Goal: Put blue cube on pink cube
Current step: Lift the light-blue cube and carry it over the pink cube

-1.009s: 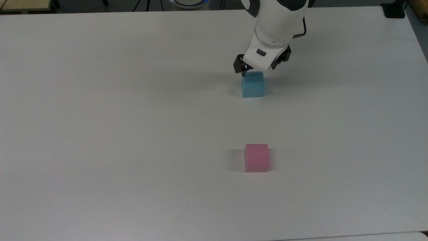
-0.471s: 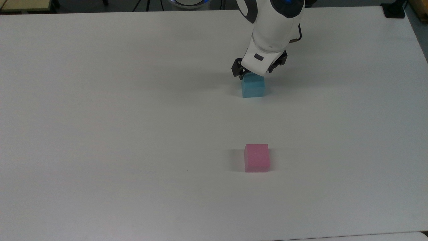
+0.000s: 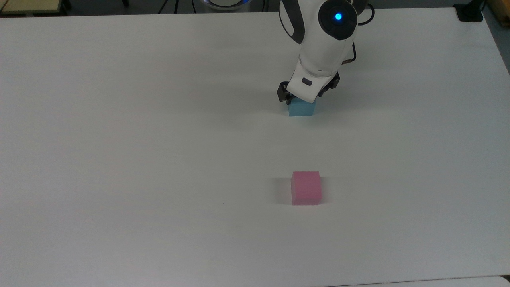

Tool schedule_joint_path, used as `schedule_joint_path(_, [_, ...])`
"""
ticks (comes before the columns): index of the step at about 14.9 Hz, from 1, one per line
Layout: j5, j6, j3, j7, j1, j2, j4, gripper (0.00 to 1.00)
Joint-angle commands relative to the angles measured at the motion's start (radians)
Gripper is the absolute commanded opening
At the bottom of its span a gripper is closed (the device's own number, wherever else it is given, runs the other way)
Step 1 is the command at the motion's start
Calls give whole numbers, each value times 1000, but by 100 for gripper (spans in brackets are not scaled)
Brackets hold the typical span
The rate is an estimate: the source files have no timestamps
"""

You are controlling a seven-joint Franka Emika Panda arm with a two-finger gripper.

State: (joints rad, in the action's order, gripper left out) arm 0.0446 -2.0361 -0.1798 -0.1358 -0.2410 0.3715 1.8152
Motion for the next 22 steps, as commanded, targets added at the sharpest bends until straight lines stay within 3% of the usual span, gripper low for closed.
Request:
schedule_joint_path(1, [23,-27,7,-19,-17,0,18,71])
schedule_joint_path(3, [23,-23,7,-13,-24,-2,18,64])
schedule_joint_path(9, [18,60,7,-10,-21,-54,9,64])
schedule_joint_path(15, [-19,279,5,-36,-6,-164,-99,65])
schedule_joint_path(18, [-17,272,5,-45,-6,-169,-114,65])
schedule_joint_path(22, [-5,266,14,-44,9,-60,-318,67])
